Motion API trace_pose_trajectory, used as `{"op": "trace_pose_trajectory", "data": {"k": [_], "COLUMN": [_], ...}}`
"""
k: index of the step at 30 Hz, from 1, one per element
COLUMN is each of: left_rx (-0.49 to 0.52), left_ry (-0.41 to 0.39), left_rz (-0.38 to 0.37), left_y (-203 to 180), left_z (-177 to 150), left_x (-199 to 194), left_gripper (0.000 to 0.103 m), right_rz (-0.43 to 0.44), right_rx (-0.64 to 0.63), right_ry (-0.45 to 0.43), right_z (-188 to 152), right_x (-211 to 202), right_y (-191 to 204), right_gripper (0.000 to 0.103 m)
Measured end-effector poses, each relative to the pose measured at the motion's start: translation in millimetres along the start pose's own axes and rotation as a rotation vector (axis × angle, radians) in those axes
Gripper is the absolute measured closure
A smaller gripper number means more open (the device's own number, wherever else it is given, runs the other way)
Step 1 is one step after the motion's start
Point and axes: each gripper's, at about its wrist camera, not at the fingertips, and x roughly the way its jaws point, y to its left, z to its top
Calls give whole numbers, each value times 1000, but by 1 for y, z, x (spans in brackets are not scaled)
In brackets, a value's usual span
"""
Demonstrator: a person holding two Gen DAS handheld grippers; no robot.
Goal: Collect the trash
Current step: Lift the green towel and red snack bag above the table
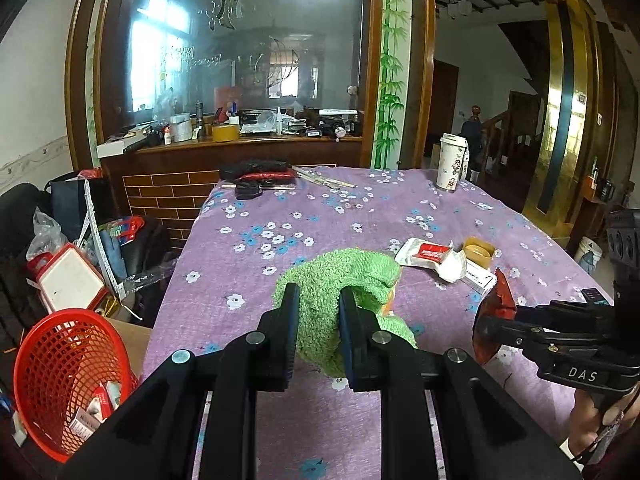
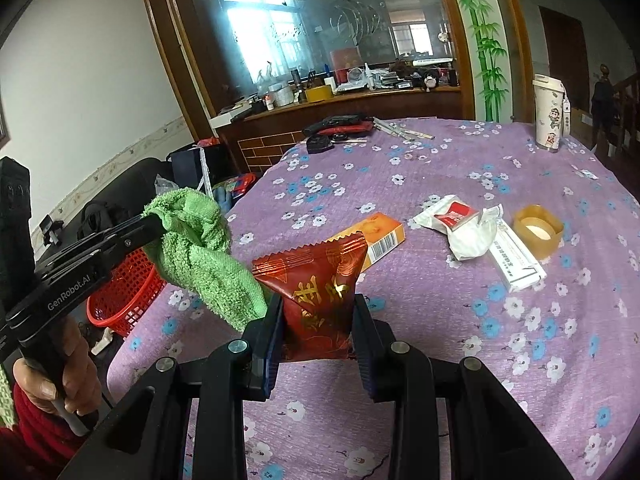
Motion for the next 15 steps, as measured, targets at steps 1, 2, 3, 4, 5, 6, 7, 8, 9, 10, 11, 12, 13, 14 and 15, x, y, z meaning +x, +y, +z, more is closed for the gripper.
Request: {"op": "trace_pose_trajectory", "data": {"k": [1,2,3,4,5,6,7,8,9,10,11,12,13,14,15], "left_rx": [-1,-2,-4,-7,-9,-11,-13,-15,-17,-19,-22,-25,-28,-30,-33], "left_ry": [0,0,1,3,5,6,8,9,11,12,14,14,14,14,12], "left_rz": [4,8,11,14,17,20,25,31,34,38,41,44,46,48,53], "left_y": [1,2,3,4,5,7,8,10,11,13,16,18,20,21,24], "left_z": [-1,-1,-1,-1,-1,-2,-2,-3,-3,-4,-4,-5,-6,-6,-6], "left_x": [0,0,0,1,1,1,1,1,1,1,1,0,0,0,-1], "left_gripper": [85,85,85,85,85,85,85,85,85,85,85,85,85,85,85], "right_rz": [1,2,2,2,3,5,7,8,9,12,15,19,20,21,24], "right_rx": [-1,-3,-6,-7,-9,-12,-14,-15,-16,-17,-18,-21,-23,-26,-29], "right_ry": [2,4,7,9,11,15,17,19,22,25,29,32,34,35,38], "right_z": [0,0,1,1,1,2,2,3,4,5,5,6,6,6,7], "right_x": [1,2,3,4,6,7,8,9,11,13,14,16,18,19,21], "right_y": [1,2,3,4,5,7,8,9,10,11,13,15,17,19,21], "right_gripper": [68,68,68,68,68,68,68,68,68,68,68,68,68,68,68]}}
